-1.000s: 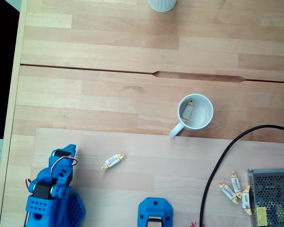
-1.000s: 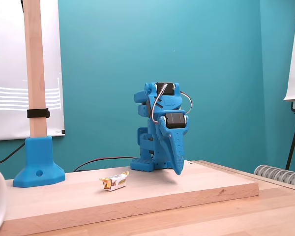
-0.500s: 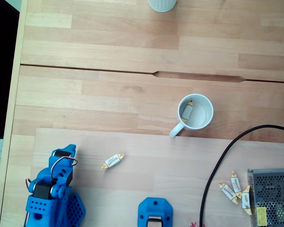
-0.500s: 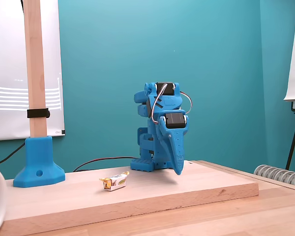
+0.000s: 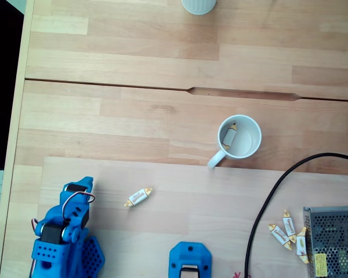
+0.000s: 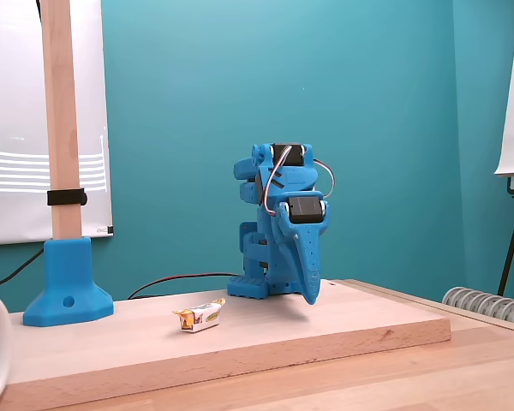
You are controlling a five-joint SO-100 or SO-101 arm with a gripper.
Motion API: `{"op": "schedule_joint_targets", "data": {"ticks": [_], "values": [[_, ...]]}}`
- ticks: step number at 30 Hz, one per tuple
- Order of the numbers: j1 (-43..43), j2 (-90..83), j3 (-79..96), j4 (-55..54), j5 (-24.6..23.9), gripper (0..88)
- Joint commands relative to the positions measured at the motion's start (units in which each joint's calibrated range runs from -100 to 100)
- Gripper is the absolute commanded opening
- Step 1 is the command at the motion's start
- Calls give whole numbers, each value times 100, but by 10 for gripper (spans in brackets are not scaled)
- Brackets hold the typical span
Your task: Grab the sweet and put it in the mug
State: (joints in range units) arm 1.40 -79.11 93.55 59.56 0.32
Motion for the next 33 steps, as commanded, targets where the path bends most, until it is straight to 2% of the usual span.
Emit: {"op": "schedule_joint_targets", "data": {"ticks": [1, 27, 33], "values": [[-31, -67, -470, -69, 5, 61], [-31, -67, -2789, -61, -39, 71], [-31, -49, -2771, -61, -34, 71]]}}
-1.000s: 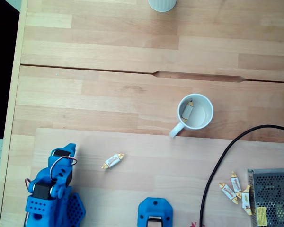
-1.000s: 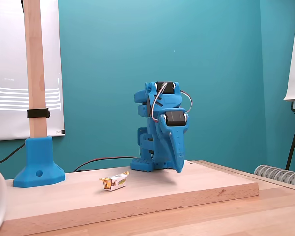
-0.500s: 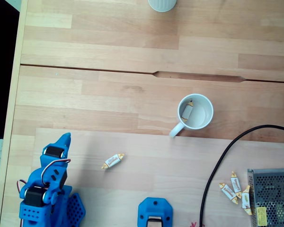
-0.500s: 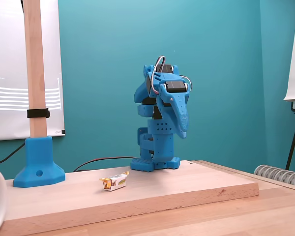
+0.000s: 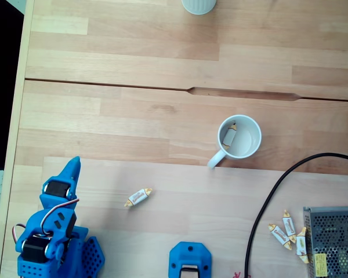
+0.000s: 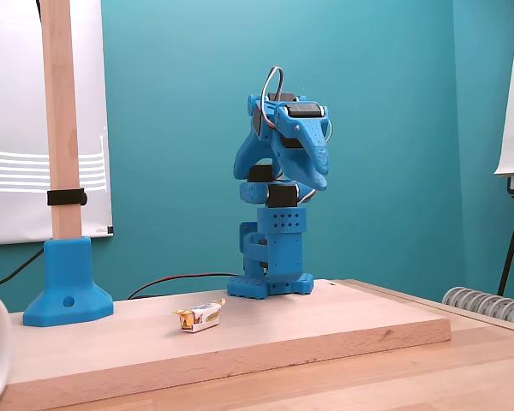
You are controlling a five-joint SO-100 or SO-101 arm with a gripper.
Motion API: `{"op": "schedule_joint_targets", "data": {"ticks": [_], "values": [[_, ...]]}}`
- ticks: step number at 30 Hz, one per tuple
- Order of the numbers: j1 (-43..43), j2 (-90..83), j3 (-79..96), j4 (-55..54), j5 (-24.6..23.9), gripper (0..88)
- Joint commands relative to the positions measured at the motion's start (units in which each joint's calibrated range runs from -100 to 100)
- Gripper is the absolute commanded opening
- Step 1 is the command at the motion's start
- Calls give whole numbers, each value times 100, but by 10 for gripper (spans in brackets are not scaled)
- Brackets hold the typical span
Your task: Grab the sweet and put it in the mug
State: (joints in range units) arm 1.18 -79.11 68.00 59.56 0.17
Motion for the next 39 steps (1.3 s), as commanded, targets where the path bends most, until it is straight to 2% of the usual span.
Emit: {"op": "schedule_joint_targets", "data": {"ticks": [1, 13, 20, 28, 34, 39], "values": [[-9, -49, -216, -69, -20, 71], [63, -67, -350, -69, -20, 71], [63, 157, -1706, -158, -20, 71], [78, 1887, -2134, -400, -20, 71], [78, 3092, -2188, -222, -39, 71], [71, 3582, -2571, 92, -239, 71]]}}
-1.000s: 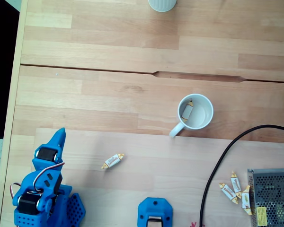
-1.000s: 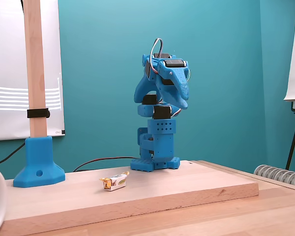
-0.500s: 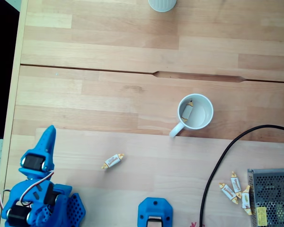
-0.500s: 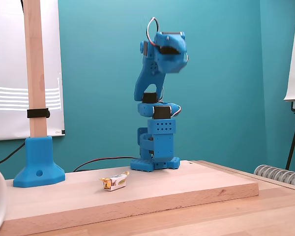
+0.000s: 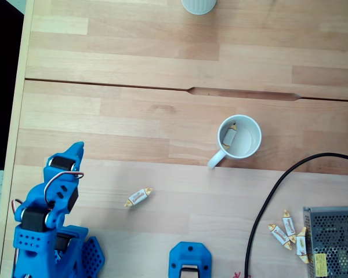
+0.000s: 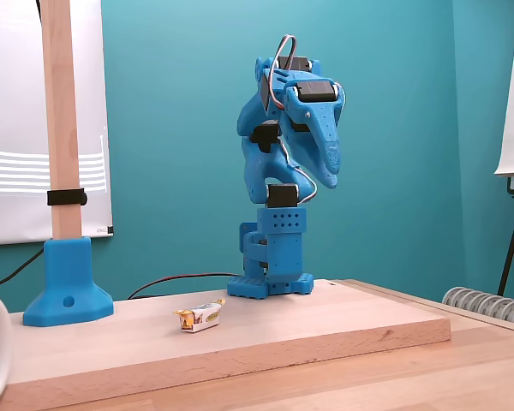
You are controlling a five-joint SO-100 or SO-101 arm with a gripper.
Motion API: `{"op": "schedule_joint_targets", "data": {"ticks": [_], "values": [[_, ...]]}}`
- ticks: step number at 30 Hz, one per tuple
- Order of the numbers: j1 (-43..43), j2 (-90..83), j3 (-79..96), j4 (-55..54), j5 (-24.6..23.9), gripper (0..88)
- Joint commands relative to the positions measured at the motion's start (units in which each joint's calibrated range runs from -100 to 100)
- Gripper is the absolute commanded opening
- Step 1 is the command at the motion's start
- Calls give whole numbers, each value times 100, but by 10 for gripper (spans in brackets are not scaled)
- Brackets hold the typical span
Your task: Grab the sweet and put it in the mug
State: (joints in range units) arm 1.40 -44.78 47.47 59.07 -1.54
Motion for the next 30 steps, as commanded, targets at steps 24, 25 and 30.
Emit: {"op": "schedule_joint_targets", "data": {"ticks": [24, 25, 30], "values": [[3215, 381, -581, 2278, -1578, 61], [3360, 381, -572, 2286, -1573, 61], [3832, 381, -295, 2190, -1563, 61]]}}
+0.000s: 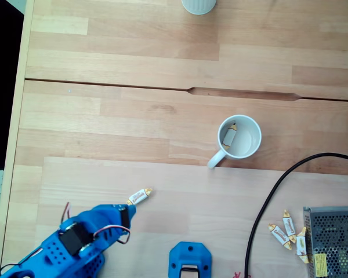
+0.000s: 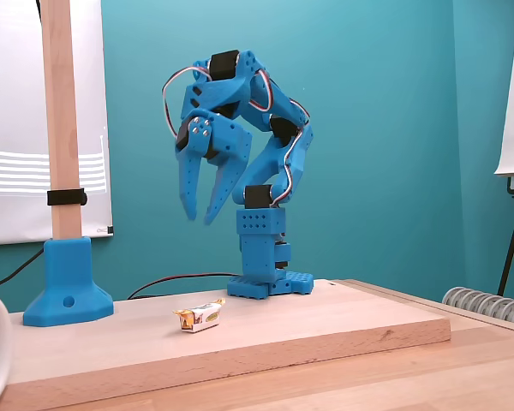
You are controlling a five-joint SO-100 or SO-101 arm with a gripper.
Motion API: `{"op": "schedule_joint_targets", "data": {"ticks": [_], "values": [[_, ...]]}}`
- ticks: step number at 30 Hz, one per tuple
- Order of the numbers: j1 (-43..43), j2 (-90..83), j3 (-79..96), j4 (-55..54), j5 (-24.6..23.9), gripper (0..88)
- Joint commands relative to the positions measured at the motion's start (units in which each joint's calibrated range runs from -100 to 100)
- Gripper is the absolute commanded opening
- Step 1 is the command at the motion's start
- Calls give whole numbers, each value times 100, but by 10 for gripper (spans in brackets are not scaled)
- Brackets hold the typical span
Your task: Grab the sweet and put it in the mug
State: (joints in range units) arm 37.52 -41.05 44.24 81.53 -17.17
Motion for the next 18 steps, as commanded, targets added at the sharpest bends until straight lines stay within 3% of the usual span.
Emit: {"op": "schedule_joint_targets", "data": {"ticks": [1, 18], "values": [[228, 9, 81, -56, 0, 61], [308, 224, -106, -169, -254, 71]]}}
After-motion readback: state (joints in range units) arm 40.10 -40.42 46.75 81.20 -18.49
